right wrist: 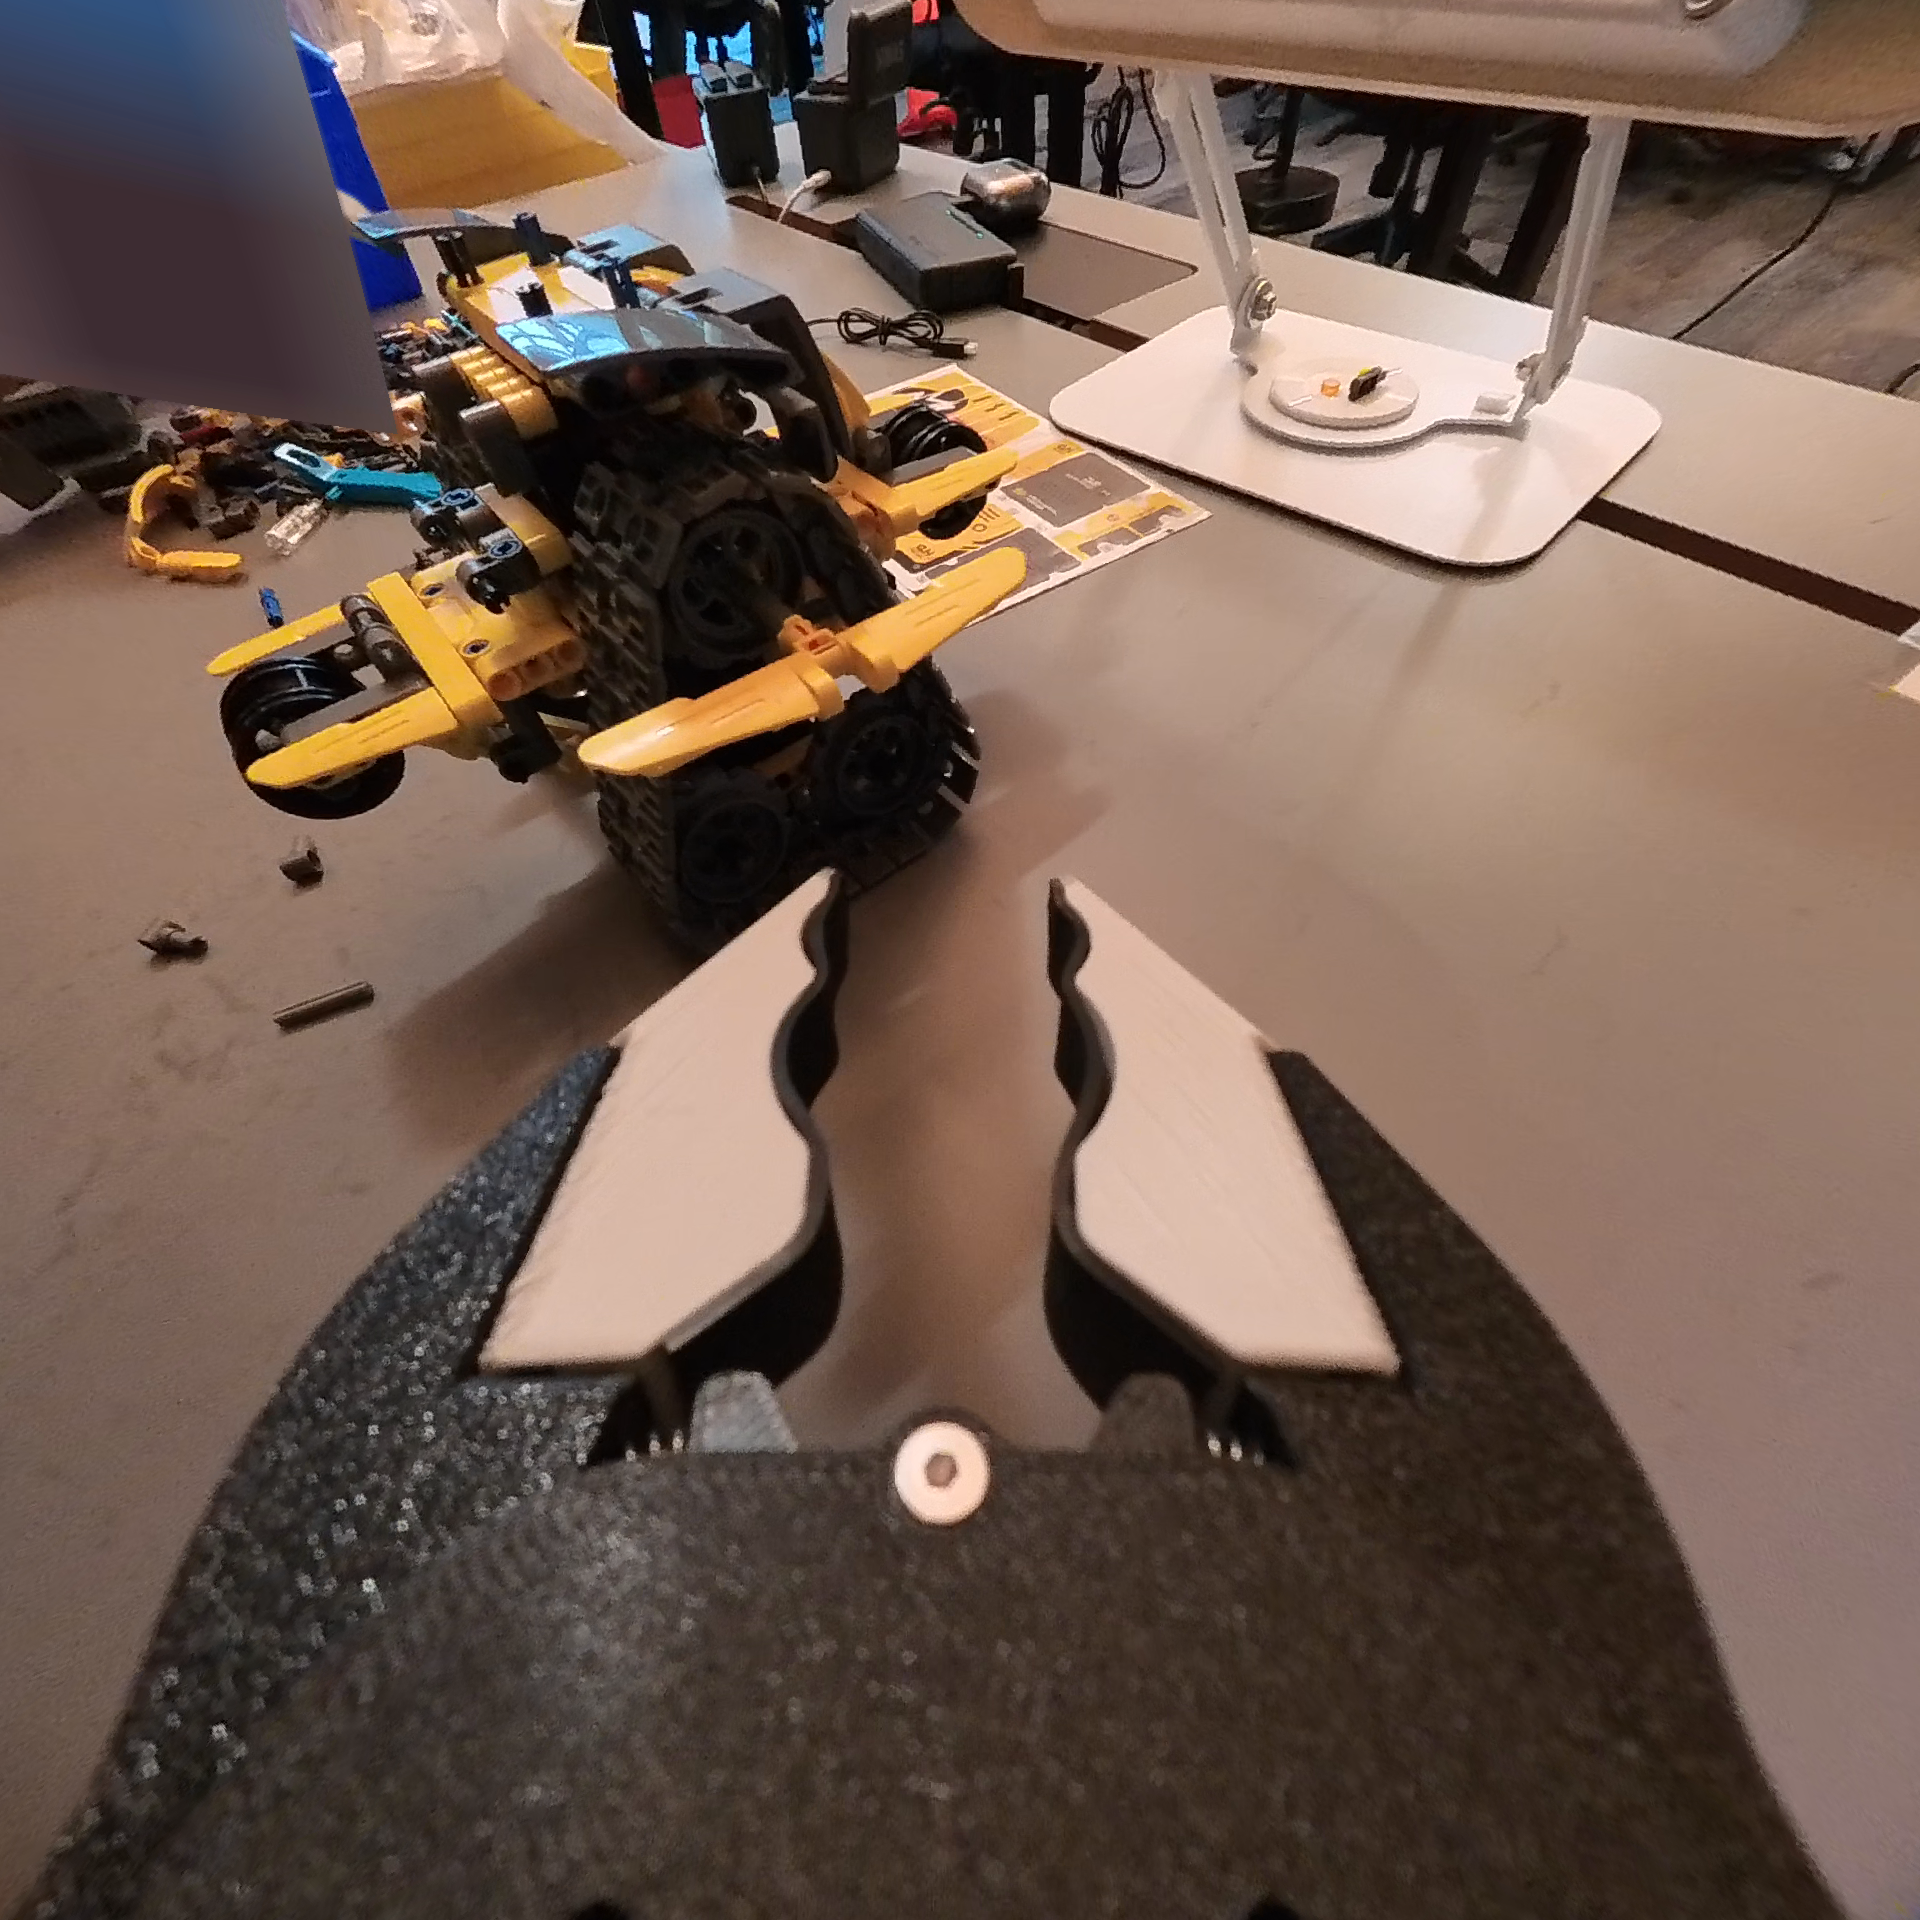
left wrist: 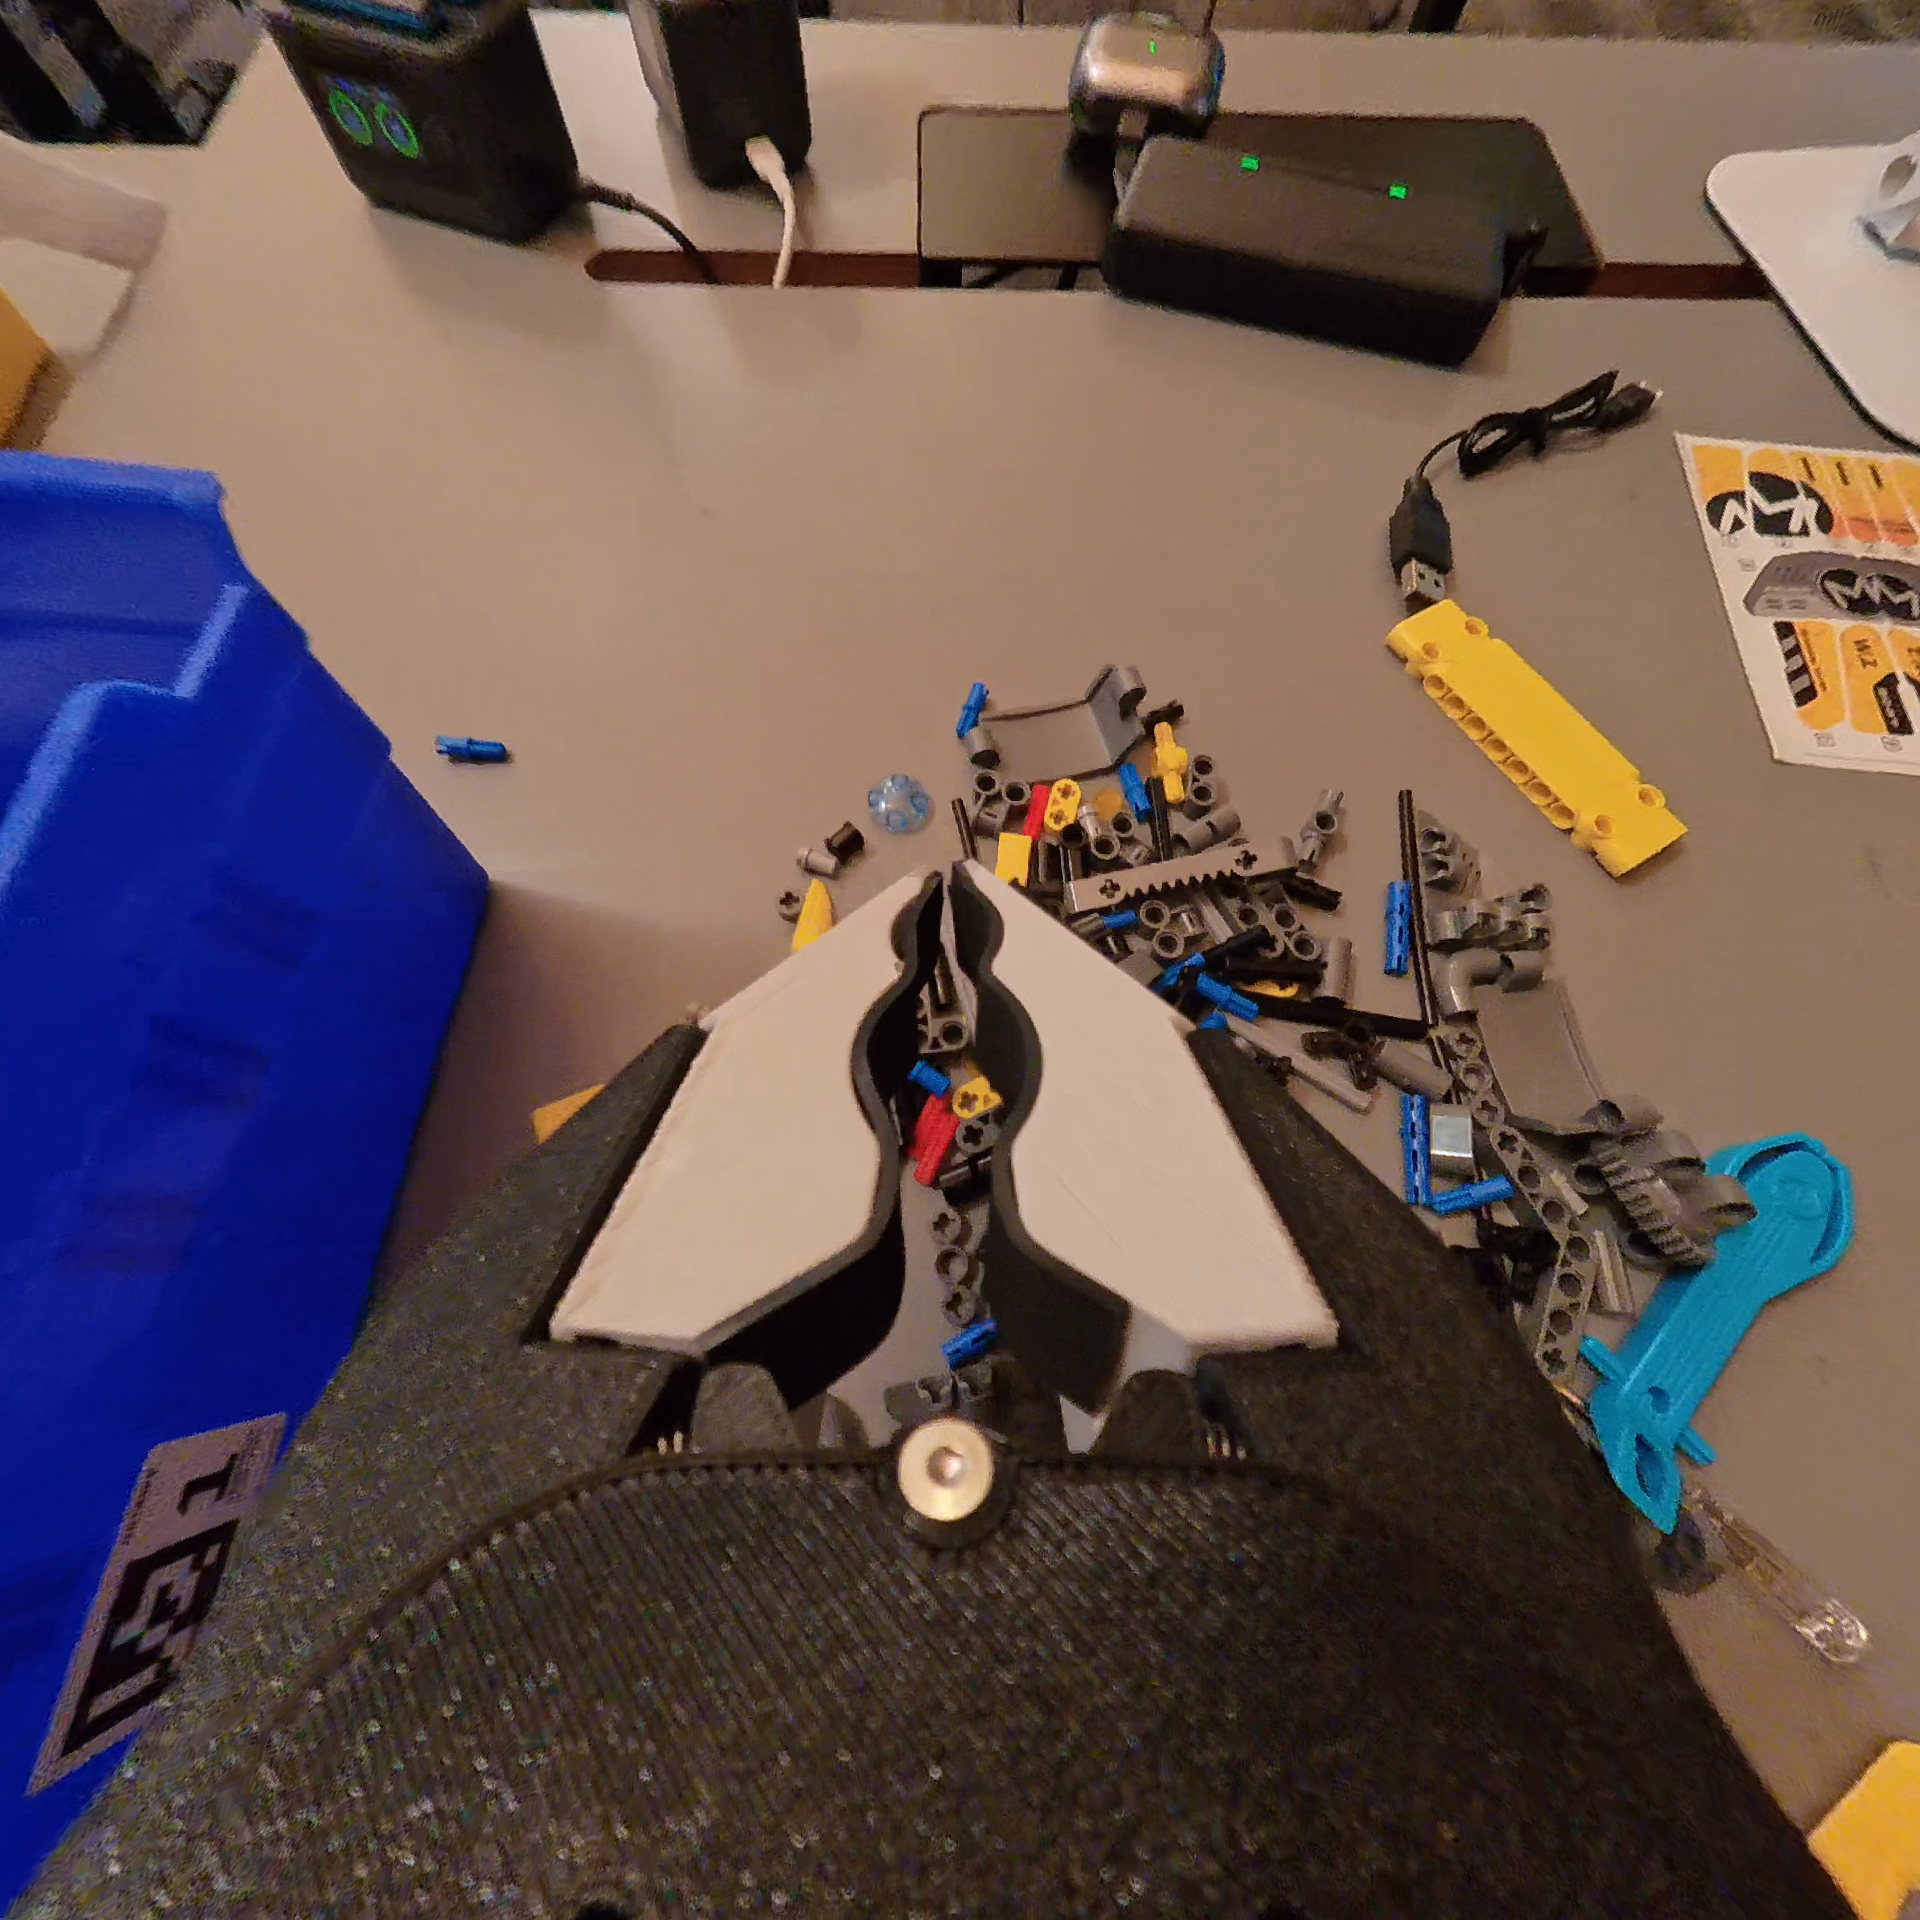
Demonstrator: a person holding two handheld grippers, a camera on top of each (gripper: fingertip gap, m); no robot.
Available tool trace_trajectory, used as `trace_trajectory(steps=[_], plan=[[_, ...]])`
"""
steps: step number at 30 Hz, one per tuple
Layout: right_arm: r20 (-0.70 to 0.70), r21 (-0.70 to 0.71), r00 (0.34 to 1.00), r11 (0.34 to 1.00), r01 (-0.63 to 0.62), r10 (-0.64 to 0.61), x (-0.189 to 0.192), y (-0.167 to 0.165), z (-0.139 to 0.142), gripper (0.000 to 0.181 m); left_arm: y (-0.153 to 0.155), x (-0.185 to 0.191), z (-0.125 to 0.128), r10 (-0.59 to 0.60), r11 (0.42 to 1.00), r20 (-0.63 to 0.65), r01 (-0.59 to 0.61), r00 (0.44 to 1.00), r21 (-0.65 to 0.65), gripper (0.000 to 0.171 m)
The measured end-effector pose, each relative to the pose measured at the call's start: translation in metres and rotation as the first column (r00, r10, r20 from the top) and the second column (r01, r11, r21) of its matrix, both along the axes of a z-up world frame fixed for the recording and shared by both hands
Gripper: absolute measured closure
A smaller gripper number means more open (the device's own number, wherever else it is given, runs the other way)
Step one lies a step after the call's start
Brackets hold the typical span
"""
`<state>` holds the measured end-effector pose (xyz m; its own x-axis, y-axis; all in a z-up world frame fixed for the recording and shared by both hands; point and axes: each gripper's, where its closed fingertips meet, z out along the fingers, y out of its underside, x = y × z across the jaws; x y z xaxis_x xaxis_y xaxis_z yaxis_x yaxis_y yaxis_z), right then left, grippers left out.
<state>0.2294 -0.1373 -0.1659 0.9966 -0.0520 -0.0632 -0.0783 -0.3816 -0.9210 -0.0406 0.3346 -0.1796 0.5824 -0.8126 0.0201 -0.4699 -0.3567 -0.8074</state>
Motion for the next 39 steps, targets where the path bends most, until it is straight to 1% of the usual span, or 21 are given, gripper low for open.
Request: trace_trajectory(steps=[5, 10, 12, 17, 23, 28, 32, 36, 39], plan=[[0.004, -0.005, 1.000, 1.000, -0.003, 0.003, -0.001, 0.000, -0.001, 0.144, -0.010, 0.009, -0.014, -0.043, 0.998, -0.040, 0.041, 0.998, -0.057, 0.160], [0.019, -0.009, 1.000, 1.000, -0.005, 0.005, -0.002, 0.001, -0.001, 0.144, -0.014, 0.014, -0.027, -0.059, 0.996, -0.100, 0.052, 0.993, -0.072, 0.149], [0.021, -0.008, 1.000, 1.000, -0.006, 0.006, -0.002, 0.000, -0.001, 0.144, -0.015, 0.015, -0.030, -0.063, 0.996, -0.121, 0.055, 0.991, -0.066, 0.149], [0.023, -0.009, 1.000, 1.000, -0.007, 0.007, -0.002, 0.001, -0.001, 0.144, -0.013, 0.015, -0.035, -0.053, 0.998, -0.164, 0.047, 0.985, -0.042, 0.150], [0.030, -0.013, 1.000, 1.000, -0.008, 0.009, -0.003, 0.001, -0.001, 0.144, -0.013, 0.014, -0.036, -0.059, 0.998, -0.182, 0.055, 0.982, -0.032, 0.168], [0.030, -0.012, 1.000, 1.000, -0.008, 0.009, -0.003, 0.001, -0.001, 0.144, -0.012, 0.013, -0.029, -0.052, 0.999, -0.166, 0.051, 0.985, -0.005, 0.170], [0.032, -0.013, 0.999, 1.000, -0.009, 0.010, -0.003, 0.001, -0.001, 0.144, -0.011, 0.014, -0.018, -0.046, 0.998, -0.142, 0.053, 0.989, 0.043, 0.170], [0.064, -0.005, 0.998, 1.000, 0.003, -0.003, -0.002, 0.000, 0.002, 0.145, -0.015, 0.017, 0.000, -0.057, 0.990, -0.117, 0.071, 0.992, 0.119, 0.170], [0.145, 0.069, 0.988, 0.997, 0.042, -0.052, 0.004, -0.005, 0.022, 0.149, -0.027, 0.024, 0.023, -0.074, 0.976, -0.084, 0.090, 0.994, 0.200, 0.169]])
